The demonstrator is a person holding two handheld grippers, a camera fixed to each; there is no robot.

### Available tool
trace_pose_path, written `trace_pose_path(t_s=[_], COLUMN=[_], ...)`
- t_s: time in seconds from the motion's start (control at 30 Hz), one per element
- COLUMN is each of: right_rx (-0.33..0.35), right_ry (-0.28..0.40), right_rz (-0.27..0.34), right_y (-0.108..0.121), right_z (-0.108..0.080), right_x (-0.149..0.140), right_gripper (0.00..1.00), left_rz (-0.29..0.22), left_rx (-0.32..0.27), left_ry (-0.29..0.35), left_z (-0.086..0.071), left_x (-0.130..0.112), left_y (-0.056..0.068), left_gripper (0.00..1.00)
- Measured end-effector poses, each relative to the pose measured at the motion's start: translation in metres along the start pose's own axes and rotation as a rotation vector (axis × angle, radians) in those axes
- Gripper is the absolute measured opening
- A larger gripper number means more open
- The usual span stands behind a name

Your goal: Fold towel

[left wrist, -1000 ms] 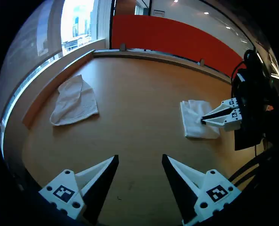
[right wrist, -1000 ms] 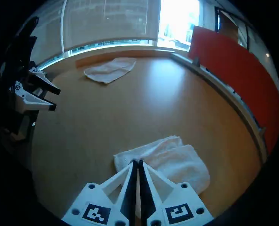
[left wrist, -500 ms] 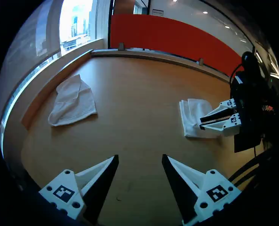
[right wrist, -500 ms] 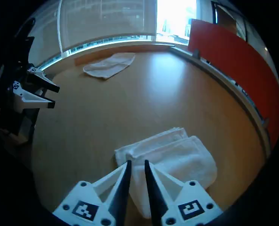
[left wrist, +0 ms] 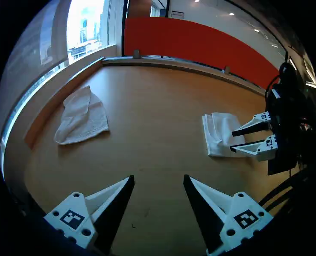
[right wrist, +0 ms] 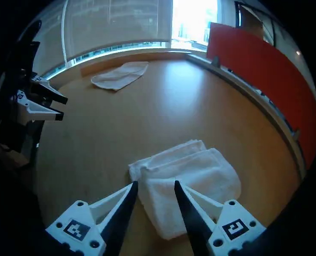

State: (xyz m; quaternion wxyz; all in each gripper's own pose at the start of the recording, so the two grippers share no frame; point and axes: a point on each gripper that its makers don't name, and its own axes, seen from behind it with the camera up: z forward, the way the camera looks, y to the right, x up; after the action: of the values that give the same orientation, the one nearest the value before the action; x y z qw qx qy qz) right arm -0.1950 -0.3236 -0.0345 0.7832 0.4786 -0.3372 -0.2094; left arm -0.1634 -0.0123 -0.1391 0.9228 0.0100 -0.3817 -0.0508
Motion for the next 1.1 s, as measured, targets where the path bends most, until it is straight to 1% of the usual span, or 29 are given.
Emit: trace_pose_path(t_s=[0.27,0.57,0.8,1.0,1.1], right_rx=[-0.050,-0.103,-0.119,-0.128,-0.131], right_ry=[-0.016,-0.038,-0.058,-0.075,-0.075], right_rz=[0.054,0.121,0.137,0.155,0.167], right_y=[0.008,0.017,0.018,0.018,0.018], right_z=[-0.016,-0.031,-0.030,-0.027,-0.026], right_x=[-0.026,-0.055,-0.070,-0.082,-0.084], right_gripper=[0.65,0.65,0.66,0.65,0.63], left_rz=[-0.005,0.006,0.011,0.012,0.011], left_rx=[-0.002,-0.011,-0.019,-0.021,-0.023], left_ry=[0.002,0.003,0.003,0.003,0.003], left_z=[-0.001,0.000,0.001,0.001,0.001], left_x=[0.001,0.002,0.003,0.002,0.001], left_y=[0.001,0.007,0.012,0.014,0.014], left_gripper=[0.85,0.85,0.85,0.85,0.85])
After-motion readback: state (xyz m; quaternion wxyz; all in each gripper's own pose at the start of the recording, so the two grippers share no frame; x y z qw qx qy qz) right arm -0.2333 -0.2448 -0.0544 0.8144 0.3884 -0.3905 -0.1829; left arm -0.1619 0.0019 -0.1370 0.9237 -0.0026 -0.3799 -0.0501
